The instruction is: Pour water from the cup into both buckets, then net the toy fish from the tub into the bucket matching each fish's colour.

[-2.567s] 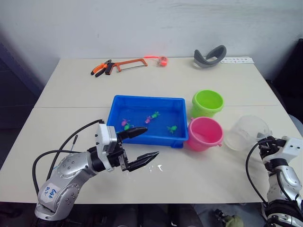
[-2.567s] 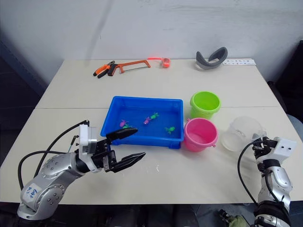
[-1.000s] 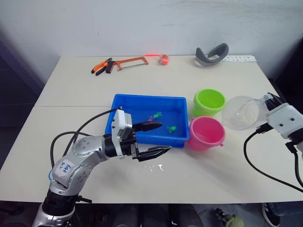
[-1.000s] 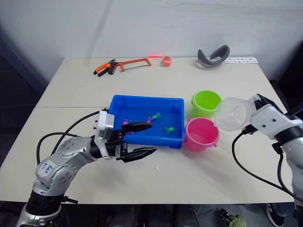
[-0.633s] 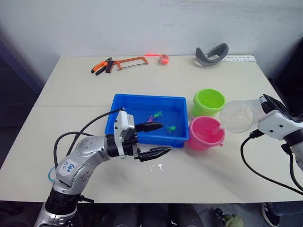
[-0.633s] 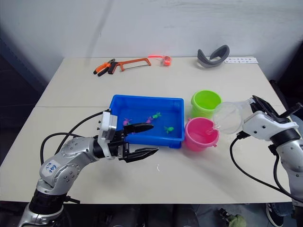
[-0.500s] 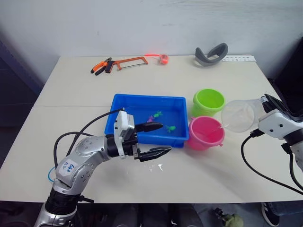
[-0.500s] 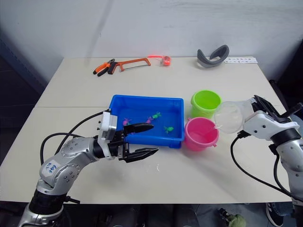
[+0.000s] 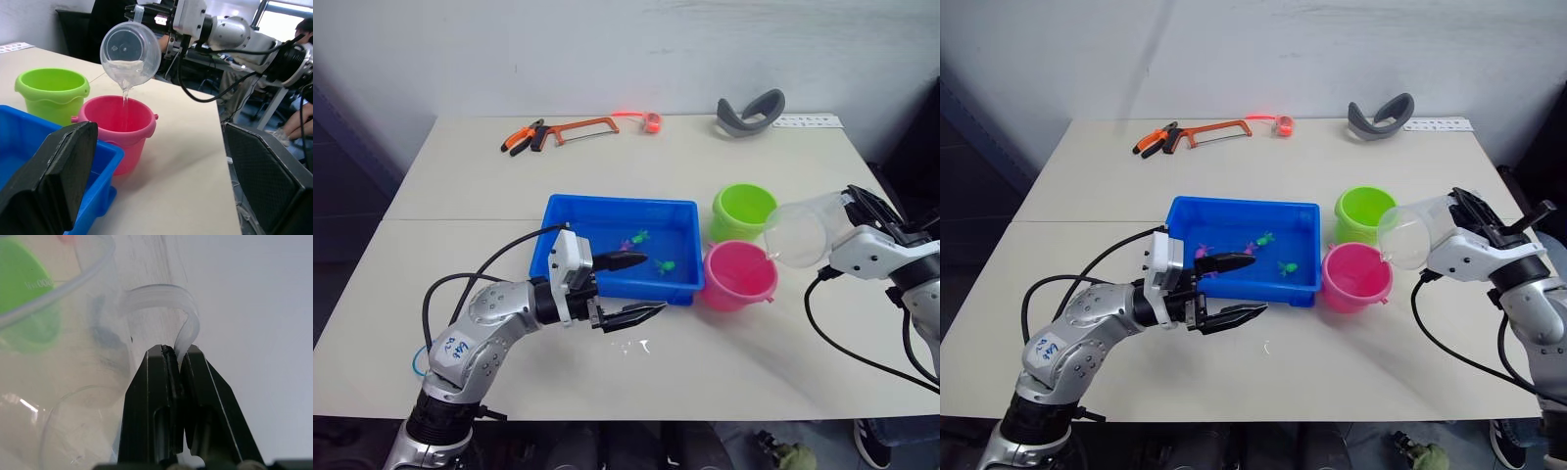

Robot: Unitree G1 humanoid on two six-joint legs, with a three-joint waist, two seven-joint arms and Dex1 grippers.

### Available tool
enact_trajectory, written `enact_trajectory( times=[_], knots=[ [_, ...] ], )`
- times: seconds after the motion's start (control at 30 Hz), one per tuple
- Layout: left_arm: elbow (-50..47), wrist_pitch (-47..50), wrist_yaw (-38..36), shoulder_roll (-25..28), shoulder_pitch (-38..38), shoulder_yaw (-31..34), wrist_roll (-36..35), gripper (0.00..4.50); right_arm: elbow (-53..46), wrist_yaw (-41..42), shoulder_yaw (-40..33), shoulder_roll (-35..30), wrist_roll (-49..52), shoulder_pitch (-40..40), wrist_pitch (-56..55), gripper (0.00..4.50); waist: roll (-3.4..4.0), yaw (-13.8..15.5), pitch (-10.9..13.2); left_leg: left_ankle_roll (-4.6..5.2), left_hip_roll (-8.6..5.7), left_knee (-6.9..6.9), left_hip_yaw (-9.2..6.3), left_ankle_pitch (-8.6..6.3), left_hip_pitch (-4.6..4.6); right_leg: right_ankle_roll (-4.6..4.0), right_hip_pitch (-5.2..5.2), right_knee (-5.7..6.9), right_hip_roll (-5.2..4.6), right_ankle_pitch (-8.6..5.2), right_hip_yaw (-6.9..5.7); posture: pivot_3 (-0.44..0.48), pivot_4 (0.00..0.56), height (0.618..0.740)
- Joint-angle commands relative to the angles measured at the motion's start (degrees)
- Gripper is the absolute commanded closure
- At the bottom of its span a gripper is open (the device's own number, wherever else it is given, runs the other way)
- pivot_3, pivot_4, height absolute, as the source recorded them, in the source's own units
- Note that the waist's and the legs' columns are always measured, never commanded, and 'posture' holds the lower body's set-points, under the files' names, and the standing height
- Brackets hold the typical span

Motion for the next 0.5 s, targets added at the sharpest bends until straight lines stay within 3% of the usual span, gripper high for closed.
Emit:
enact_trajectory(
  times=[0.03,0.5],
  knots=[
    [-0.1,-1.6,0.0,-0.3,-0.8,-0.3,1.3,0.00,-1.2,-1.4,-0.4,-1.3,-0.5,-1.0,-1.3,4.48,-0.01,0.0,0.0,0.00,0.00,0.00,0.00,0.00,0.00,0.00,0.00,0.00,0.00,0.00,0.00,0.000,0.150,0.740],
    [-0.1,-1.9,-0.4,-1.4,-0.6,-0.5,2.4,0.00,-0.5,-4.5,-0.1,-2.8,-3.9,-1.5,-3.7,4.48,-0.02,0.0,0.0,-0.01,0.00,0.00,0.00,0.02,0.00,0.00,0.00,0.02,0.00,0.00,0.00,0.000,0.150,0.740]
  ],
)
